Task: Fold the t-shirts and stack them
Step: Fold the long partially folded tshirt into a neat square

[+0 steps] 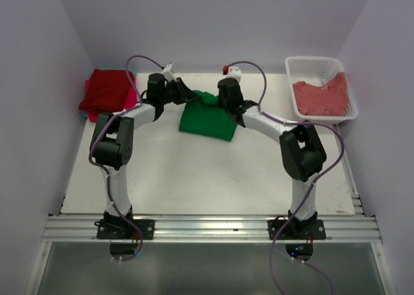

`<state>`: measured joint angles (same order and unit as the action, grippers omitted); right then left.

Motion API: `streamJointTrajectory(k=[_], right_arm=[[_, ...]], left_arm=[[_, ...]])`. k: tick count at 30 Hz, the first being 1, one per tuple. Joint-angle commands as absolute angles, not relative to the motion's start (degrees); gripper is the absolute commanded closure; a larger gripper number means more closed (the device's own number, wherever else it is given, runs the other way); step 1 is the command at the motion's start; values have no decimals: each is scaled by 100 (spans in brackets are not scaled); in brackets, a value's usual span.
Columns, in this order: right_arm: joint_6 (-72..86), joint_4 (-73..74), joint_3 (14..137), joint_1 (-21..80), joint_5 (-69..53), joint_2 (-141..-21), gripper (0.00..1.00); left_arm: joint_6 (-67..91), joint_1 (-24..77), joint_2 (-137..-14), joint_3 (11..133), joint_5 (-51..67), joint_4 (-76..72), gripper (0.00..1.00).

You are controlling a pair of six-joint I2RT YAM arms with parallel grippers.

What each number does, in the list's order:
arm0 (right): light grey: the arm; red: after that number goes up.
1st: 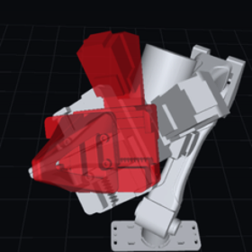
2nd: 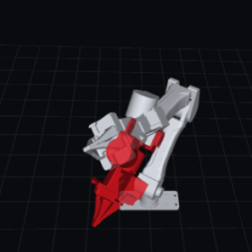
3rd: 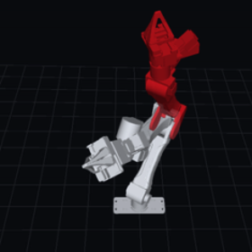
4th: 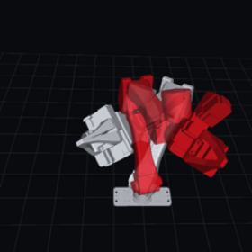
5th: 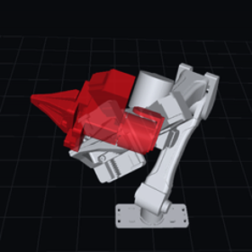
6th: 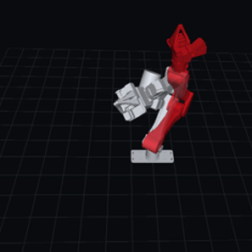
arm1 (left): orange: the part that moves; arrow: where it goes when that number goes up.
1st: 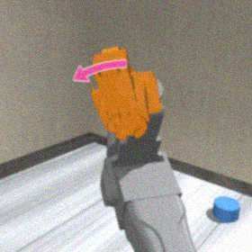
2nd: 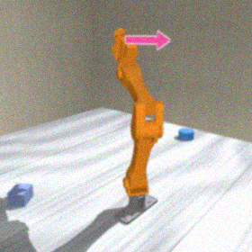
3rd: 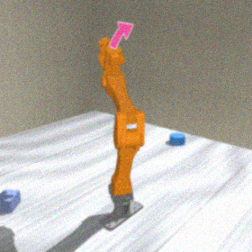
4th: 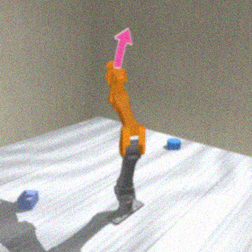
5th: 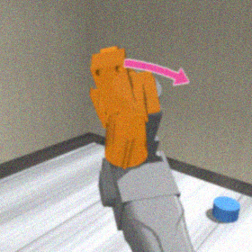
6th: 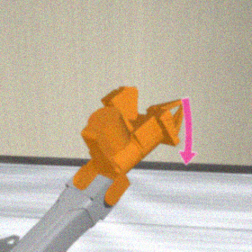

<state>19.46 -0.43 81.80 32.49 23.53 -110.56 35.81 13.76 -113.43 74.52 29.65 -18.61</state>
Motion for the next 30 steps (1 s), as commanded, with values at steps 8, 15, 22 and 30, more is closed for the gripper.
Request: streamJointTrajectory(k=[8,15,22,30], right_arm=[[1961,-139,8617,3331,2988,-11568,25],[1863,-562,7946,3340,3120,-11084,16],[1802,-317,8172,3288,2306,-10960,65],[3296,-799,8885,2514,-1380,-11855,100]], left_arm=[[4219,914,-12701,7842,3340,-3812,0],[4315,923,-11831,7313,3401,-4148,0],[4237,923,-11242,6804,3472,-4104,0],[4507,923,-12084,7286,4051,-4182,7]])
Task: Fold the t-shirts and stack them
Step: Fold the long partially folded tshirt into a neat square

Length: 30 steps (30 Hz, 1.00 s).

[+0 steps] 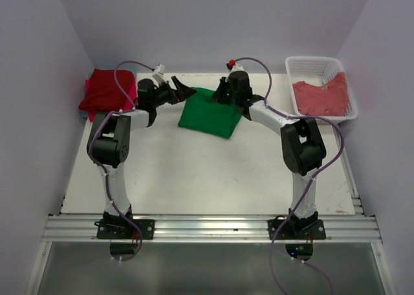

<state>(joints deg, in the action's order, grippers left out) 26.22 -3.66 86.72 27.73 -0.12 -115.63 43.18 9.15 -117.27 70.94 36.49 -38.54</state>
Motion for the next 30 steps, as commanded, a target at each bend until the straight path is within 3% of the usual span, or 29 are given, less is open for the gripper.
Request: streamJointTrajectory(k=[1,6,12,19,26,30], right_arm=[[3313,-800,9016,2505,-1336,-11952,100],[3753,-669,9553,2356,-1284,-12681,100],[3569,-80,9826,2373,-240,-13262,100],[3226,-35,9291,2452,676,-13324,100],[3182,202,8728,2496,624,-12842,100],[3156,1104,8710,2566,238,-12534,100]], left_arm=[[4570,923,-12163,7286,4121,-4288,8],[5166,940,-12892,7558,4771,-5027,10],[5844,1011,-13175,7287,5089,-6002,10],[5836,1204,-12560,6006,5010,-6485,10],[5924,1546,-11788,4721,4826,-6855,10],[5977,1784,-11173,3913,4667,-6987,11]])
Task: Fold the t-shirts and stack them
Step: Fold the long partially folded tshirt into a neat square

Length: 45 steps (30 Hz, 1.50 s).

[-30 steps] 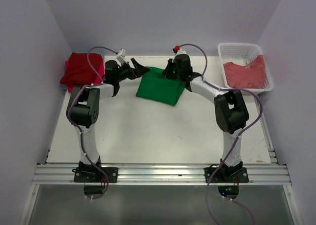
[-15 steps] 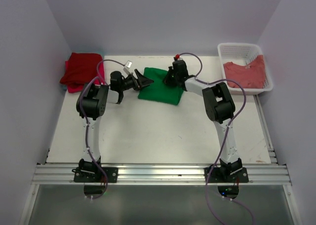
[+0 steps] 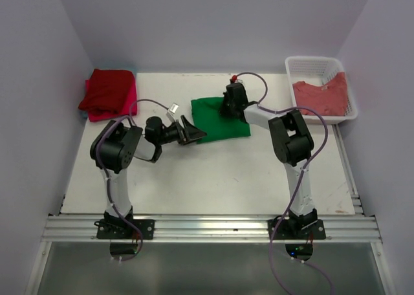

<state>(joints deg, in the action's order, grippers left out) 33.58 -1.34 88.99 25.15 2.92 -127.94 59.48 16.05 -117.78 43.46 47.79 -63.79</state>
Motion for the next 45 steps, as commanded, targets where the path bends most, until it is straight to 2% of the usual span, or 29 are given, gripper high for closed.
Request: streamJointTrajectory(k=[1,3,6,10,13,16,22,27,33,37,45], right_arm=[[3112,1308,8675,2653,203,-12411,100],[2954,1537,8448,2794,237,-12200,100],[2813,1171,7482,3171,185,-11507,100],[2804,1134,6437,3445,-314,-10961,100],[2804,1089,5899,3699,-518,-10443,100],[2812,976,5644,3814,-729,-9942,100],[2971,475,5817,3797,-932,-9396,100],[3058,-191,5757,3753,-897,-9001,100],[3164,226,5879,3700,278,-8912,100],[3225,606,6003,3683,1105,-9061,100],[3322,984,5977,3683,1582,-9404,100]], left_arm=[[5959,1836,-11032,3581,4606,-6944,11],[5811,1968,-10549,3289,4474,-6777,11],[5556,2057,-9802,2691,4228,-6207,11],[5063,2153,-8582,2575,3842,-4760,10],[4720,2267,-8131,2671,3613,-4019,8],[4693,2268,-7875,2742,3489,-3990,7],[5140,2294,-8349,3067,3919,-4576,8],[5388,2575,-8244,3216,4078,-4747,8],[4957,2944,-8191,3086,3929,-4087,9],[4913,2944,-8918,2787,3797,-4306,9],[4887,2936,-10458,2637,3639,-4983,11]])
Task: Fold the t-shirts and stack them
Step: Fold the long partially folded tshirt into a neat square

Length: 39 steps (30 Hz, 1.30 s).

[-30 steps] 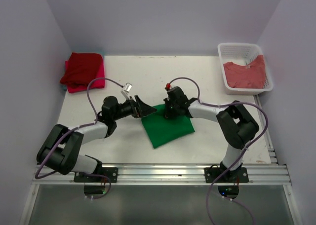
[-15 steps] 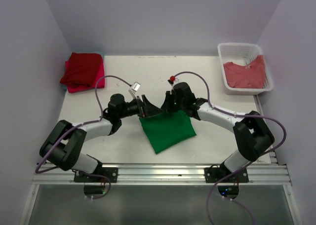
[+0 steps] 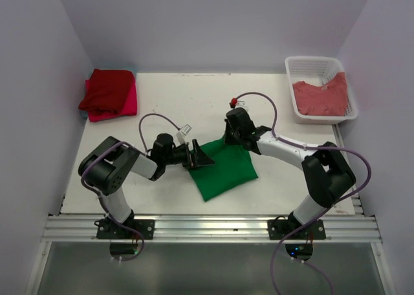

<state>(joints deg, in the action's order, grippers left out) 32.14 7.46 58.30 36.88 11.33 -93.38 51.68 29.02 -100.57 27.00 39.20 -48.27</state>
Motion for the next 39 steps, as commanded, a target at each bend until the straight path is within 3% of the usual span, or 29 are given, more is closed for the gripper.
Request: streamJointTrajectory(k=[1,8,21,26,32,39], right_arm=[[3322,984,5959,3674,1608,-9396,100],[3278,950,5915,3665,1889,-9474,100],[3261,1055,7049,3472,2321,-11277,100],[3103,625,6812,3472,2189,-10759,100],[2514,-386,6092,3463,1960,-9213,100],[2390,473,6108,3472,1986,-8438,100]], left_arm=[[4869,2936,-10650,2654,3613,-5001,11],[4975,2936,-11030,2856,3814,-5247,12],[4746,2936,-10223,2760,3709,-4782,13],[4369,2944,-9546,2961,3516,-4290,12],[3561,2944,-8141,3699,2489,-2562,9],[3462,2944,-7067,3815,1600,-1223,5]])
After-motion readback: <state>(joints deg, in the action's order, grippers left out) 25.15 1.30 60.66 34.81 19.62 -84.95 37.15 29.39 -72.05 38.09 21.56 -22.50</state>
